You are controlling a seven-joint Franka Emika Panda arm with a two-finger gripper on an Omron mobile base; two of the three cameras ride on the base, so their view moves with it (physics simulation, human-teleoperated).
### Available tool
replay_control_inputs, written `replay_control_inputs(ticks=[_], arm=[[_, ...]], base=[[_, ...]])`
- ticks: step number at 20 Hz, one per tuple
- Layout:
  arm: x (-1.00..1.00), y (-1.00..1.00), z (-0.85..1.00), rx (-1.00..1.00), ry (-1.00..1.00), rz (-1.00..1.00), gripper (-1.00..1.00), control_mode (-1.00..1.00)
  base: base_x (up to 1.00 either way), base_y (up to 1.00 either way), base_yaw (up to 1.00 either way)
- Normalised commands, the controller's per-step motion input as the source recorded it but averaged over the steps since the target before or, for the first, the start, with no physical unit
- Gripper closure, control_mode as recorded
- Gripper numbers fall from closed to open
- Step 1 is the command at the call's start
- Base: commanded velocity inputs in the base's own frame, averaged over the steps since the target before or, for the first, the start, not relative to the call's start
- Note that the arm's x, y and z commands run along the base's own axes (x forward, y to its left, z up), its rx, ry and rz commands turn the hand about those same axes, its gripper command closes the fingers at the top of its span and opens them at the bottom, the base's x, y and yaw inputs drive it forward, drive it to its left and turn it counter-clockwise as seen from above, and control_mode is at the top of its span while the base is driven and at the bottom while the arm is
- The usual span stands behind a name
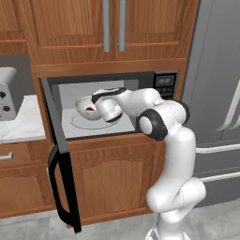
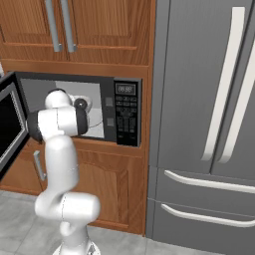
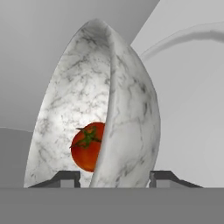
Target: The microwave is finished heating the shrimp and tomato. Take the bowl containing the food and place it on the dining counter.
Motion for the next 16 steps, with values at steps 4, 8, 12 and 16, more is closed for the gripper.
replay_control_inputs(ticks=[4, 8, 12, 16], arm=[[-0.56, -0.05, 0.0, 0.0, 0.0, 0.0, 1.0, -1.0], [-0.87, -0.19, 0.01, 0.02, -0.02, 0.0, 1.0, -1.0], [-1.0, -0.29, 0.22, 0.08, -0.05, -0.01, 1.0, -1.0], [-1.0, -0.35, 0.52, 0.1, -0.07, -0.04, 1.0, -1.0]], base=[[0.0, 0.0, 0.0], [0.0, 0.0, 0.0], [0.0, 0.0, 0.0], [0.0, 0.0, 0.0]])
